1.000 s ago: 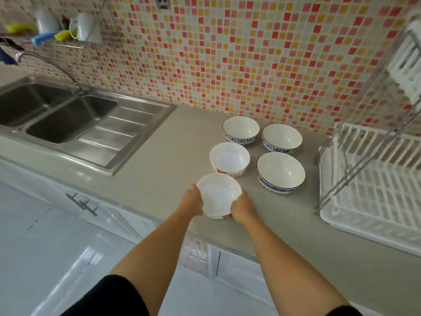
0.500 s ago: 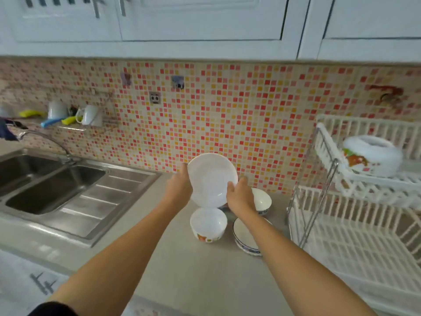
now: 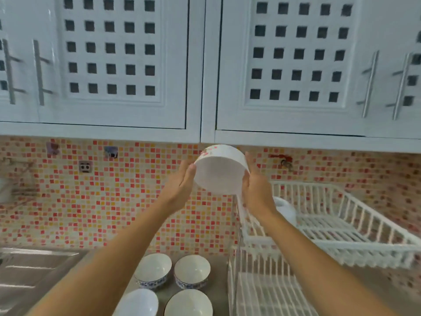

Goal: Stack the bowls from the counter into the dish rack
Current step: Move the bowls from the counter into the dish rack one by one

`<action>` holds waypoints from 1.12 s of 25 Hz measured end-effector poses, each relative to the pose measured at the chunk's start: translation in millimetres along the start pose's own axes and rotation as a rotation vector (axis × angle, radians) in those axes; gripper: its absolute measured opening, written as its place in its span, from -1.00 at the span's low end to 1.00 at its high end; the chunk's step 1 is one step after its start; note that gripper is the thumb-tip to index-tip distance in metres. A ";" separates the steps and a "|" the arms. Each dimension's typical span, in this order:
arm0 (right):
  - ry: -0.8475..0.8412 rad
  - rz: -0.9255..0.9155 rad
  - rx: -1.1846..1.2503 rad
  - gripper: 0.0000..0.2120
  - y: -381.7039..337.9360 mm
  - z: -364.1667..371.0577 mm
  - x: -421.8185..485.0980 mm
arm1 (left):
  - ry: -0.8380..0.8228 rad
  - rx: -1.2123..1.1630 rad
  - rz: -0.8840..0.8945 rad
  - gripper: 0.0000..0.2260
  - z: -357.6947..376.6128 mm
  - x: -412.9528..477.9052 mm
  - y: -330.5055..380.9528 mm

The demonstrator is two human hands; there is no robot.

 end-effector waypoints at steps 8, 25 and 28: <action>-0.386 -0.084 -0.148 -0.26 105.6 -55.3 34.8 | -0.243 -0.080 0.087 -0.49 121.2 46.9 13.0; -0.594 -0.080 -0.431 -0.11 200.2 -55.3 75.6 | -0.586 0.138 -0.036 -0.30 224.7 64.7 -15.2; -0.633 -0.067 -0.458 -0.08 208.0 -48.1 74.9 | -0.650 0.211 -0.058 -0.32 230.4 62.3 -16.6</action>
Point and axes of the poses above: each hand's wrist, its own x-axis towards the middle knuckle, its own z-axis out of the palm, y = z × x, the point moved 6 cm from there along x, towards the middle knuckle, and after that the axes turned 13 degrees about z, right-handed, at the moved point
